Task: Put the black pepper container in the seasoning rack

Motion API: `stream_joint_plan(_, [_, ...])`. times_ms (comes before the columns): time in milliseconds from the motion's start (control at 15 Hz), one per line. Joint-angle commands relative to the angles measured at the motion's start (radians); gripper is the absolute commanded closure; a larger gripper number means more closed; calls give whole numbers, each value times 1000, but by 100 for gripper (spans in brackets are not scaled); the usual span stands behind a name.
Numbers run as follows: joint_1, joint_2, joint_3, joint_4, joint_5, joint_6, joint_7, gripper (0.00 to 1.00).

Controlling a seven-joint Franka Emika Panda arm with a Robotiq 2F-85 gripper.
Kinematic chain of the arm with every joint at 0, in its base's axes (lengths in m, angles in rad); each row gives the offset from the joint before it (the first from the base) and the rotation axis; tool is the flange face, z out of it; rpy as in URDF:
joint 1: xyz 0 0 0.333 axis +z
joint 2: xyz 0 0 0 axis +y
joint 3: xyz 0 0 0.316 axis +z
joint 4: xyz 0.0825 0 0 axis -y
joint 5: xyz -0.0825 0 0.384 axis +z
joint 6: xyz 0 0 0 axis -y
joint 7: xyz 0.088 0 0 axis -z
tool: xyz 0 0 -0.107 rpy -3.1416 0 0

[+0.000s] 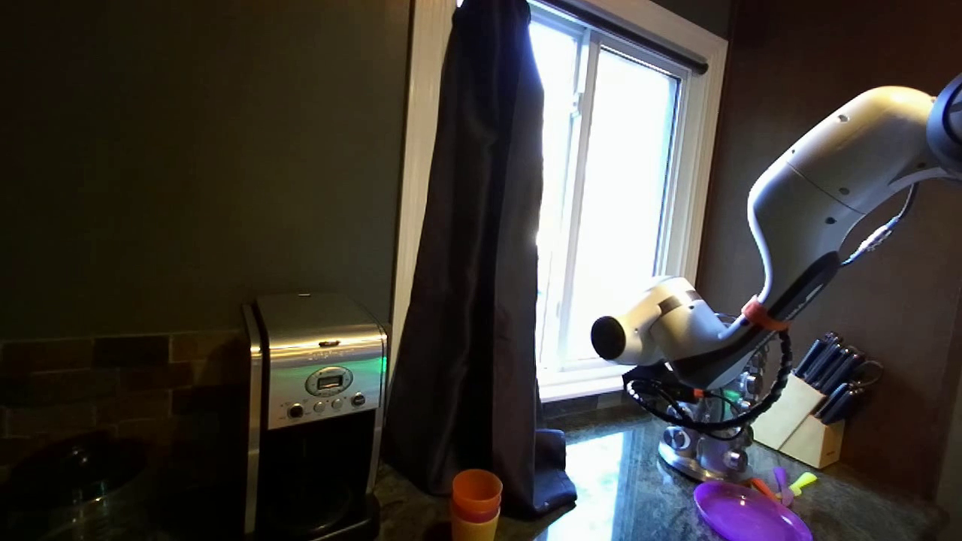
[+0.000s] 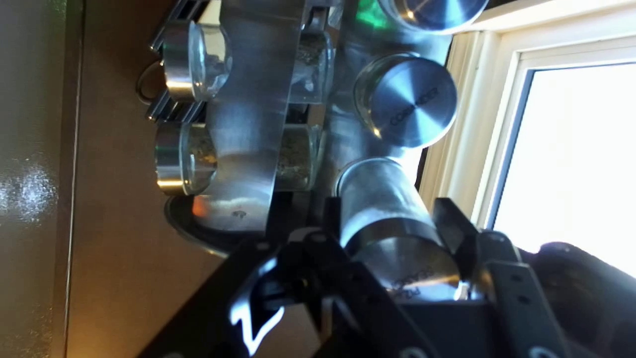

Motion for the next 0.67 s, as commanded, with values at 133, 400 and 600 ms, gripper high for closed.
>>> stream_joint_plan(133, [-5, 17, -4, 21, 173, 27, -63, 76])
stream_joint_plan(400, [-6, 15, -7, 31, 199, 38, -57, 76])
stream_joint_plan(600, [-10, 12, -12, 26, 195, 39, -34, 76])
